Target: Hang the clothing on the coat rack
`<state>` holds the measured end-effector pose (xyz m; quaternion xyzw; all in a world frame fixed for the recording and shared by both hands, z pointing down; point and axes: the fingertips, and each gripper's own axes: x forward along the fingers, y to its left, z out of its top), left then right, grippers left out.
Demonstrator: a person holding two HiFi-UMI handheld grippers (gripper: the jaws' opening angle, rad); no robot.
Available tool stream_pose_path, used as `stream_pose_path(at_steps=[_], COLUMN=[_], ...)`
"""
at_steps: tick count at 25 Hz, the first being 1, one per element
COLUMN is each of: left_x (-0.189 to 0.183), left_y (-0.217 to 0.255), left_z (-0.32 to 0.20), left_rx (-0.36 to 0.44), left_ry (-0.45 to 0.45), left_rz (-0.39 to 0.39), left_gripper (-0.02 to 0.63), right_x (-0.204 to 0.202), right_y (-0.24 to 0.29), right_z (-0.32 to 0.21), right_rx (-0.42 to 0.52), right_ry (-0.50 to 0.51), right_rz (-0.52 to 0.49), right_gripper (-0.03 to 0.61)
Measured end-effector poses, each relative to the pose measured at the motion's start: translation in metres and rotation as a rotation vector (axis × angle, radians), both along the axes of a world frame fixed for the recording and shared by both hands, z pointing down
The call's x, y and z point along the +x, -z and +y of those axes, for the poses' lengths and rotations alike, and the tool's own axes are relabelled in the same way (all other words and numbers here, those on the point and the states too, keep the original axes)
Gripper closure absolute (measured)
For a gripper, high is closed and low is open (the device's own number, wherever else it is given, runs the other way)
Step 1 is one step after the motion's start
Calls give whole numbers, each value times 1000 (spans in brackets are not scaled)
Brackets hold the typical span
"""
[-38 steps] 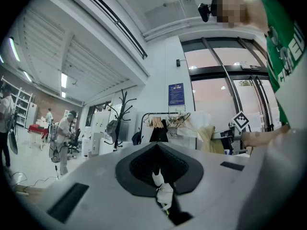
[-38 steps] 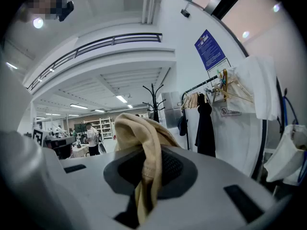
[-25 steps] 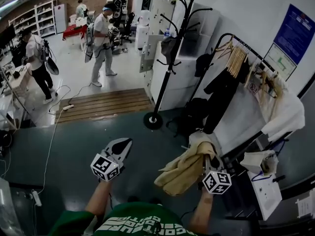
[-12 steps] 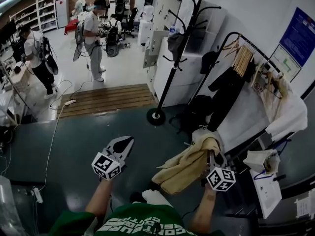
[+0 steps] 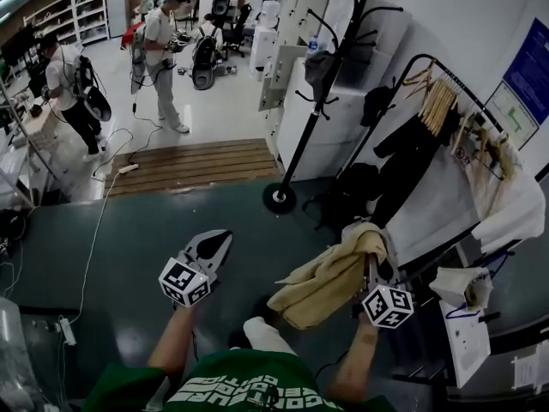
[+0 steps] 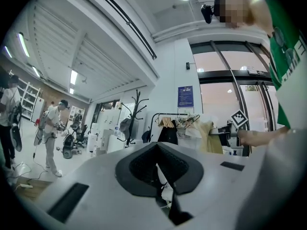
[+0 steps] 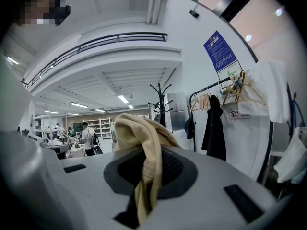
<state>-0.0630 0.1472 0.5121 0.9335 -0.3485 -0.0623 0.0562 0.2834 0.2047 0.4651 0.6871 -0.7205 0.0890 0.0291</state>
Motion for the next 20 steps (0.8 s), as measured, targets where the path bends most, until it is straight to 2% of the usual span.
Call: stream_pose_path(at_steps=[9,20], left_x=[0,22], left_y=[4,23], left_z=[-39,-93], left_rx=[12,41], left_ry=[16,13], left_rz=[-7,-38], left_gripper=[609,609], right_x=[5,25], right_y=[5,13], right_z=[-43,-98], right_rx=[17,34], right_ry=[10,21], right_rz=[11,-10], right_gripper=[532,532])
